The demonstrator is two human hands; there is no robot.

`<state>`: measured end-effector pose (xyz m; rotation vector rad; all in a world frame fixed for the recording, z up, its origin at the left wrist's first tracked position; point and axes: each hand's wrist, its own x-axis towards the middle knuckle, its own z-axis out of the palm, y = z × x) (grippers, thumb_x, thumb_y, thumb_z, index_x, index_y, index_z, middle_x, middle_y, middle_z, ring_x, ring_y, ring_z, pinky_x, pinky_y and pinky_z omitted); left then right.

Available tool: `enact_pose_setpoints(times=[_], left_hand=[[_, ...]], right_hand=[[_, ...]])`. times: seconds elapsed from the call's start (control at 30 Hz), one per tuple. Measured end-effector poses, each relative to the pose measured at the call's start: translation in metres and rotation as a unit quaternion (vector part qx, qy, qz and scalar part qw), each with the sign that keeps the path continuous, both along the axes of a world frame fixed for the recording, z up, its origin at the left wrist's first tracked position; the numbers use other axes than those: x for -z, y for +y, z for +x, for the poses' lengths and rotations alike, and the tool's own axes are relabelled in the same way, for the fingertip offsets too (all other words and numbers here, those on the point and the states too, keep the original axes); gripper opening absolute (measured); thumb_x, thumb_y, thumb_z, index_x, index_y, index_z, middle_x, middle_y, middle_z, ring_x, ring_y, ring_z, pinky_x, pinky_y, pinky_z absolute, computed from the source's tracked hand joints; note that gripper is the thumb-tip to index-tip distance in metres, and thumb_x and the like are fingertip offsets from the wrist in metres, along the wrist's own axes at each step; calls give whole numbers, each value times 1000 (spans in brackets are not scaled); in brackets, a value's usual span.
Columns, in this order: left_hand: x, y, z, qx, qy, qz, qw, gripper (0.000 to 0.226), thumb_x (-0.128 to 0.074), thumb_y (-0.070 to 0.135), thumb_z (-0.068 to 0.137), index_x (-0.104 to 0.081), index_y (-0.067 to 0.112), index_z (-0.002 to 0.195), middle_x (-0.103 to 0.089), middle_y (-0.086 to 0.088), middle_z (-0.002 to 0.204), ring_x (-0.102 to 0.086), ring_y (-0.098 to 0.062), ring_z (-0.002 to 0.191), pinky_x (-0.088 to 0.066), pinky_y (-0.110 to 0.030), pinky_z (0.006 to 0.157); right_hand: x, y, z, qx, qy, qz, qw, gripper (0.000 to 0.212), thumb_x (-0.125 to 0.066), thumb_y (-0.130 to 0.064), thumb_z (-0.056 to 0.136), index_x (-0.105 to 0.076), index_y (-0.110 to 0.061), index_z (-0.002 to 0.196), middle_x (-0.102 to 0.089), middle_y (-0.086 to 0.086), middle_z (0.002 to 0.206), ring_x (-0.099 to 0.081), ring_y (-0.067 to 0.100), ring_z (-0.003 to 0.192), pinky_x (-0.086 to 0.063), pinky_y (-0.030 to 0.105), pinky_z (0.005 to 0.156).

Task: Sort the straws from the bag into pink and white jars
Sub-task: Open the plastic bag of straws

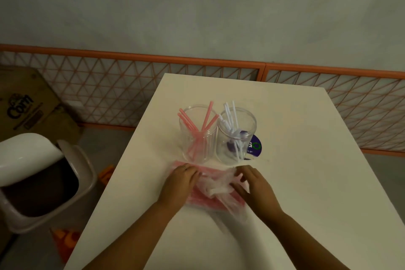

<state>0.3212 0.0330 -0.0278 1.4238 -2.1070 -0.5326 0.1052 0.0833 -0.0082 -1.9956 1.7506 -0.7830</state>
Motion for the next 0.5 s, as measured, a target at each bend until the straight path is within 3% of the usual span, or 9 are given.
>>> enact_pose_setpoints(times=[0.07,0.17,0.3,0.4,0.5], left_hand=[[-6,0,-7,3,-3,38,999,21,-56,22,91,-68,9,102,-67,-5,104,-61,-17,94,-49,-27,86],[-11,1,-13,29,-17,78,996,21,-58,15,88,-66,11,107,-65,-4,108,-59,-11,92,-45,-15,81],[-10,7,-12,41,-51,74,995,20,-51,14,93,-66,6,104,-63,-7,109,-57,-16,99,-38,-14,80],[-7,9,-4,56,-20,63,996,19,-57,17,90,-67,9,104,-63,-6,109,-56,-18,101,-41,-20,87],[-6,14,-5,85,-17,66,994,27,-59,17,88,-63,14,115,-62,-1,116,-54,-12,107,-38,-14,90]], right_hand=[[-2,-8,19,-35,6,-17,999,38,-58,-41,85,-53,-24,118,-59,-5,112,-54,10,86,-41,16,72],[2,-14,32,-87,60,6,994,52,-62,-34,84,-44,-30,133,-53,0,126,-57,18,101,-48,27,83],[6,-14,30,-121,104,-3,987,17,-62,-15,81,-64,-15,99,-58,6,103,-62,26,78,-43,25,62],[10,-14,19,-88,92,-9,992,15,-61,-12,83,-62,-12,98,-56,6,102,-61,27,79,-48,31,63],[4,-9,23,-127,90,-34,987,19,-65,-15,82,-64,-16,102,-55,5,113,-60,18,85,-47,23,67]])
